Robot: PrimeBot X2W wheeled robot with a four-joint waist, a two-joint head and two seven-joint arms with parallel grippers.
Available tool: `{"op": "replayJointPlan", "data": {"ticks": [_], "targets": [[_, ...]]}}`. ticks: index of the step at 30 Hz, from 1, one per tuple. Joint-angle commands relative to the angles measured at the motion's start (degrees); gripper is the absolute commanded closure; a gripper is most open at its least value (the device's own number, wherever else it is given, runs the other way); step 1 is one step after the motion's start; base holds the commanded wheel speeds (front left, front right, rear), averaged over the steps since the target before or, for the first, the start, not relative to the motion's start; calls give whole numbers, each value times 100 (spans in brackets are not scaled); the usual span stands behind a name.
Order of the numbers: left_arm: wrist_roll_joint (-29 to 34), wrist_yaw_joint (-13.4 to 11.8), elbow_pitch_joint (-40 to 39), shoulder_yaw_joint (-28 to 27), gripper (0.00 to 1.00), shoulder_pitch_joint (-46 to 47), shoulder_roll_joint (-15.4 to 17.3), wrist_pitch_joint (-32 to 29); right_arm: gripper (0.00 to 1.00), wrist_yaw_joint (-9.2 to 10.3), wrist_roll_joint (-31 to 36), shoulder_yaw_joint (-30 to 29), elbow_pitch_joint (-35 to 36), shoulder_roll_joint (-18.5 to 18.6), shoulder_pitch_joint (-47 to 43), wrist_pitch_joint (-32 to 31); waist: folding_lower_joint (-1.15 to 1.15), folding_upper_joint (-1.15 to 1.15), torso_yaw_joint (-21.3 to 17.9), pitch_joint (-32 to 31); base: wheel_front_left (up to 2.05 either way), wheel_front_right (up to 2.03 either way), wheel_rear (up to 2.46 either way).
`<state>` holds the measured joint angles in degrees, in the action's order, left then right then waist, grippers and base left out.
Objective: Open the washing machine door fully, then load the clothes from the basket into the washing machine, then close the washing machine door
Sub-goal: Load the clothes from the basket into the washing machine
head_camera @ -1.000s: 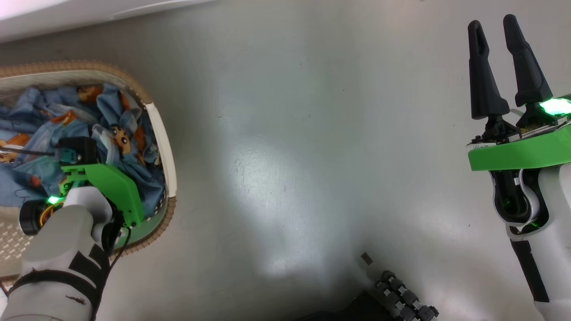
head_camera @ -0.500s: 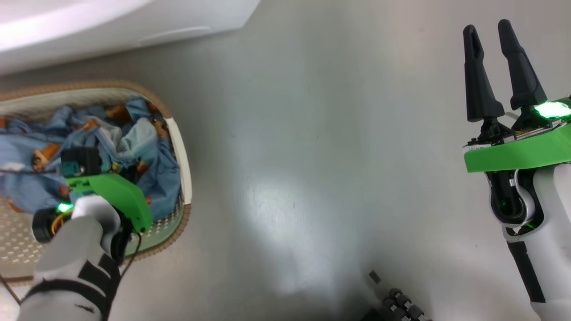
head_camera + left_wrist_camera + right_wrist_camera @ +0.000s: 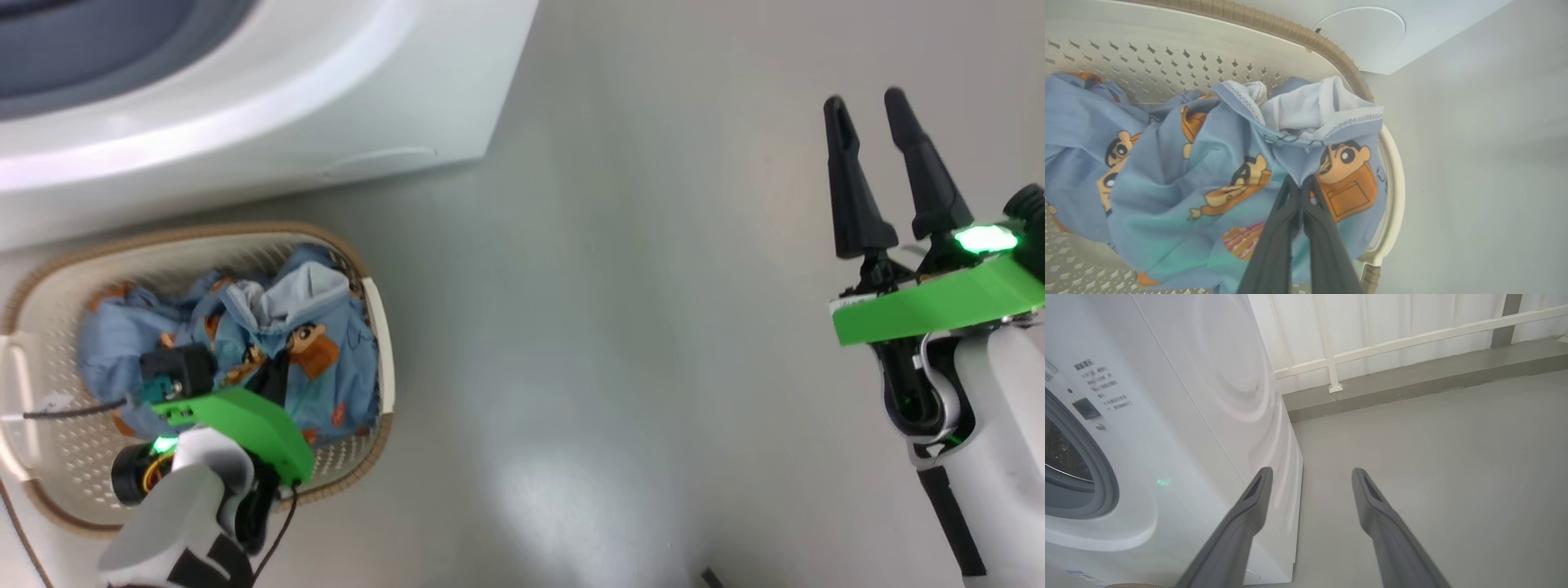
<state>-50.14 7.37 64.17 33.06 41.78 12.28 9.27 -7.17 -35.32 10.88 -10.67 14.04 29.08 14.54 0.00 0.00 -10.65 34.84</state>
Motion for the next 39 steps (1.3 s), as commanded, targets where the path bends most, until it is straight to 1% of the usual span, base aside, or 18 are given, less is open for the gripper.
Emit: {"op": "replayJointPlan", "data": {"ticks": [1, 6, 12, 15, 18, 24, 28, 34, 39], "targets": [[37, 11, -87, -47, 100, -186, 243, 104, 0, -32, -7, 85, 87, 36, -207, 46, 0, 0, 188, -455, 0, 0, 0], [-121, 11, -298, 56, 100, -457, 255, 378, 0, -32, -30, 128, -27, 112, -339, 46, 0, 0, 310, -949, 0, 0, 0], [-241, 12, -591, 54, 100, -776, 298, 541, 0, -32, -58, 96, -134, 186, -570, 46, 0, 0, 467, -1513, 0, 0, 0], [-246, 12, -792, -77, 100, -918, 344, 566, 0, -32, -74, 55, -181, 193, -714, 46, 0, 0, 546, -1772, 0, 0, 0], [-137, -10, -1166, -417, 100, -1113, 413, 570, 0, -32, -79, 32, -209, 177, -842, 46, 0, 0, 602, -2031, 0, 0, 0], [326, -223, -2234, -1224, 100, -1736, 442, 572, 0, -32, -89, -10, -249, 211, -1067, 46, 0, 0, 730, -2500, 0, 0, 0], [704, -370, -3017, -1627, 100, -2129, 361, 572, 0, -32, -97, -32, -273, 252, -1199, 46, 0, 0, 825, -2711, 0, 0, 0], [1162, -555, -4077, -2003, 100, -2605, 227, 572, 0, -32, -111, -52, -299, 288, -1385, 46, 0, 0, 924, -2976, 0, 0, 0], [1486, -819, -4901, -2058, 100, -2926, 190, 573, 0, -32, -119, -72, -307, 311, -1540, 46, 0, 0, 981, -3153, 0, 0, 0]]}}
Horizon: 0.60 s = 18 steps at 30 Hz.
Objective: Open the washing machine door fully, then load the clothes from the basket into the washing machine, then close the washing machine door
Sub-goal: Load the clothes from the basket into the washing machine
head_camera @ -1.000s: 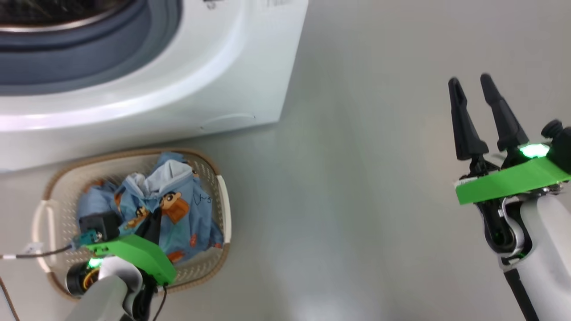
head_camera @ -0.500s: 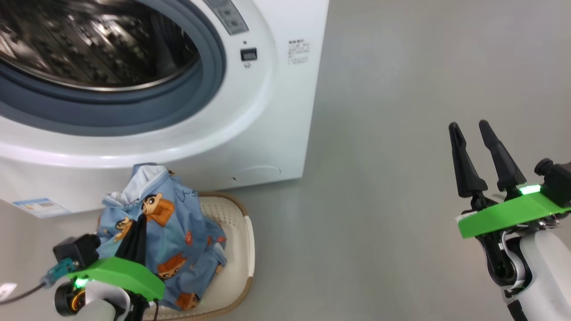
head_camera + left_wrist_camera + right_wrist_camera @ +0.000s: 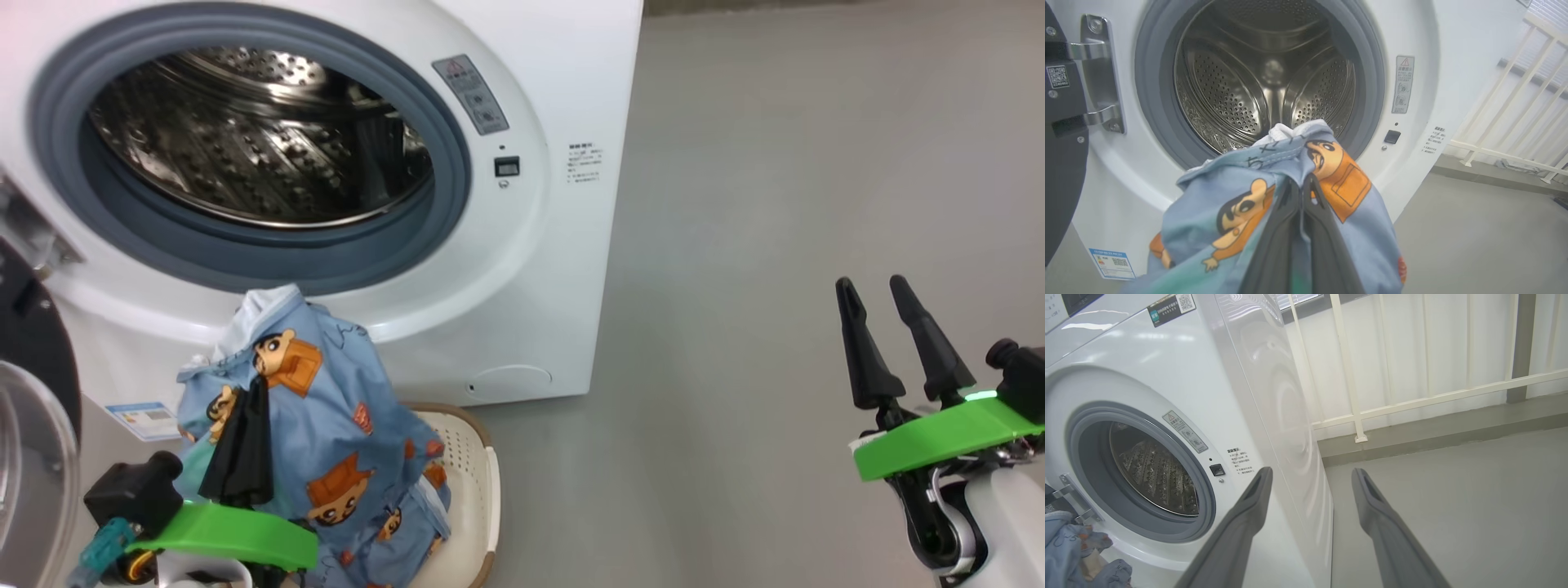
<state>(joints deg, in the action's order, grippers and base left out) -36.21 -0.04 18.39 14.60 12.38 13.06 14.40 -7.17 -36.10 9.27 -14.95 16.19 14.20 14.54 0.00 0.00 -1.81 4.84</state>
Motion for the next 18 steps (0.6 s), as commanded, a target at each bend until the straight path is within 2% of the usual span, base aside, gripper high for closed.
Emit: {"op": "replayJointPlan", "data": {"ticks": [1, 10, 18], "targets": [[134, -126, -461, -204, 100, -41, 120, 60, 0, -32, -43, 92, 120, 97, -76, 46, 0, 0, 102, -181, 0, 0, 0], [238, -380, -1213, -160, 100, -306, 178, -64, 0, -32, -49, 83, 123, 133, -182, 46, 0, 0, 132, -289, 0, 0, 0], [240, -501, -1400, -209, 100, -287, 239, -115, 0, -32, -48, 162, 154, 148, -138, 46, 0, 0, 101, -182, 0, 0, 0]]}}
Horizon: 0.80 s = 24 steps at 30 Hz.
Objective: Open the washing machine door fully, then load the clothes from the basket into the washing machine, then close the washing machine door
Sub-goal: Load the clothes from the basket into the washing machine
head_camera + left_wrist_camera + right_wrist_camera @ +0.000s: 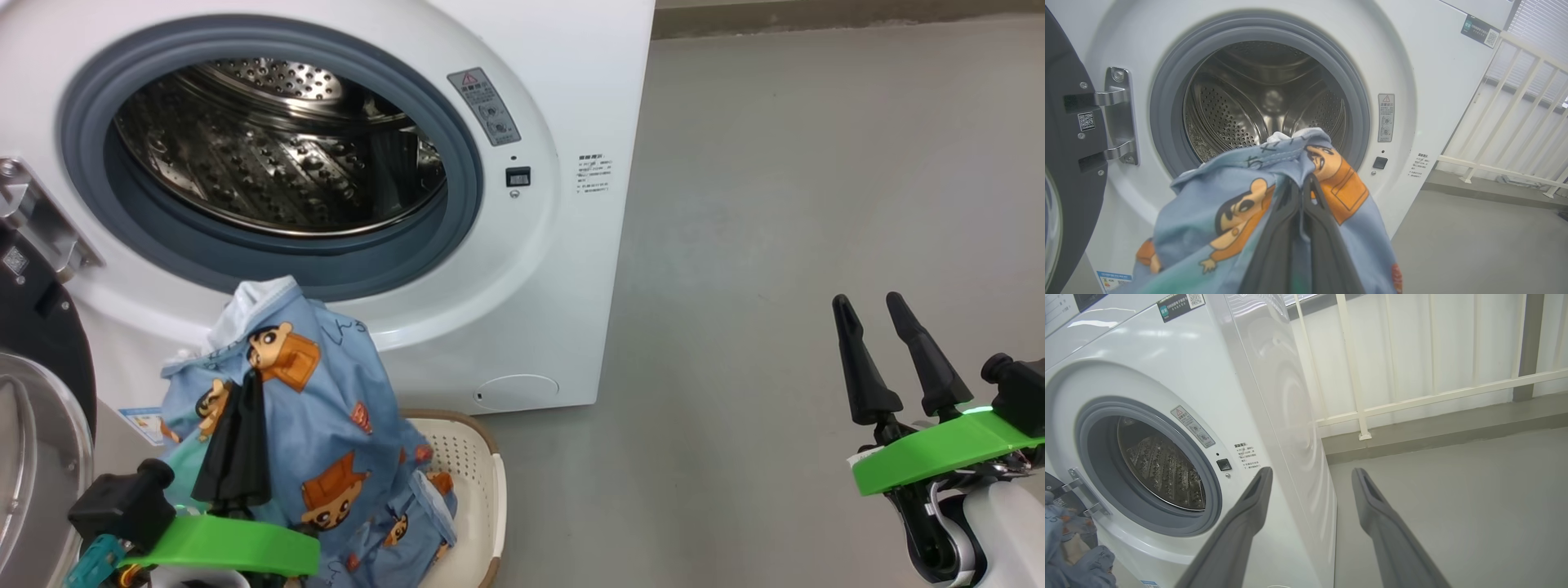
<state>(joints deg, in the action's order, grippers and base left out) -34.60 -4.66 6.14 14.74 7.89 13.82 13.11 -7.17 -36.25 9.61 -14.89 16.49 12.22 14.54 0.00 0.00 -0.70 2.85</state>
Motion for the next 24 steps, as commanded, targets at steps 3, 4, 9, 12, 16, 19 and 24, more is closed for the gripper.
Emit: {"op": "replayJointPlan", "data": {"ticks": [3, 4, 9, 12, 16, 19, 24], "targets": [[68, -51, -161, -232, 100, 238, 156, 15, 0, -32, -41, 146, 149, 129, 80, 46, 0, 0, -28, 56, 0, 0, 0], [67, -51, -145, -230, 100, 273, 155, 12, 0, -32, -43, 152, 149, 132, 86, 46, 0, 0, -34, 70, 0, 0, 0], [42, -20, 33, -270, 100, 580, 181, 11, 0, -32, -43, 178, 179, 154, 138, 46, 0, 0, -68, 237, 0, 0, 0], [25, 41, 229, -317, 100, 933, 207, 23, 0, -32, -48, 197, 212, 191, 204, 46, 0, 0, -93, 444, 0, 0, 0], [55, 126, 570, -424, 100, 1549, 266, 69, 0, -32, -63, 227, 272, 251, 327, 46, 0, 0, -157, 806, 0, 0, 0], [61, 197, 878, -557, 100, 2087, 331, 107, 0, -32, -66, 232, 341, 288, 431, 46, 0, 0, -237, 1131, 0, 0, 0], [124, 368, 1511, -712, 100, 3015, 409, 156, 0, -32, -69, 243, 454, 344, 633, 46, 0, 0, -411, 1737, 0, 0, 0]]}}
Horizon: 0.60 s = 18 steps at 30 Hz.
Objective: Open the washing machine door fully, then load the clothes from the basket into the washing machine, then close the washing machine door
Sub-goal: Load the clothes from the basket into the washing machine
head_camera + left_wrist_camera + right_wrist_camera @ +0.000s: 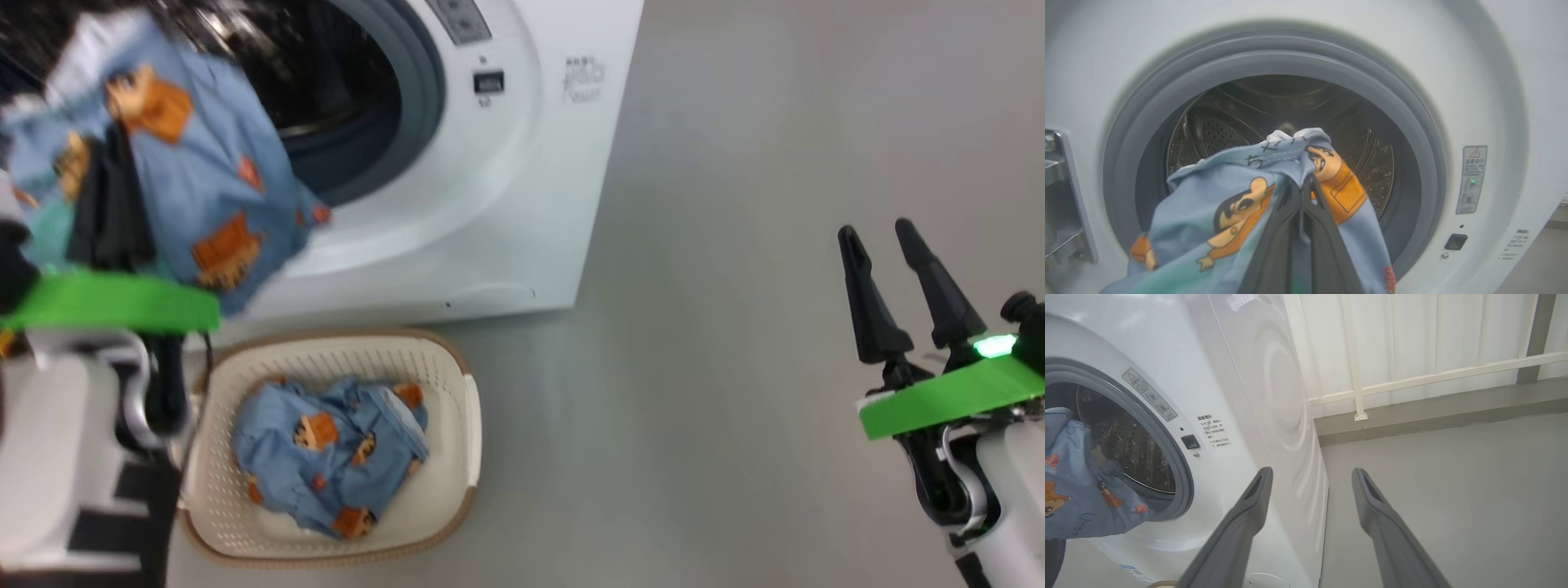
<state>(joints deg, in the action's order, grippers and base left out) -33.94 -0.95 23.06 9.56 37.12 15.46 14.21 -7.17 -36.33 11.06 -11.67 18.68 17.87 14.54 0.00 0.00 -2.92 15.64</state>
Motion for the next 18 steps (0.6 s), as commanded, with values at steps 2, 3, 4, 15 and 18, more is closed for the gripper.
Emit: {"op": "replayJointPlan", "data": {"ticks": [2, 3, 4, 15, 18], "targets": [[124, 161, 301, -231, 100, 660, 274, 64, 0, -32, -56, 90, 201, 136, 180, 46, 0, 0, -298, 838, 0, 0, 0], [161, 204, 466, -239, 100, 848, 278, 68, 0, -32, -50, 91, 223, 139, 218, 46, 0, 0, -334, 963, 0, 0, 0], [161, 204, 466, -239, 100, 848, 278, 68, 0, -32, -50, 91, 223, 139, 218, 46, 0, 0, -334, 963, 0, 0, 0], [506, 467, 2003, -504, 100, 2710, 391, 77, 0, -32, -9, -35, 442, 27, 464, 46, 0, 0, -757, 2112, 0, 0, 0], [608, 508, 2304, -562, 100, 3100, 468, 78, 0, -32, 4, -33, 472, -55, 474, 46, 0, 0, -864, 2317, 0, 0, 0]]}}
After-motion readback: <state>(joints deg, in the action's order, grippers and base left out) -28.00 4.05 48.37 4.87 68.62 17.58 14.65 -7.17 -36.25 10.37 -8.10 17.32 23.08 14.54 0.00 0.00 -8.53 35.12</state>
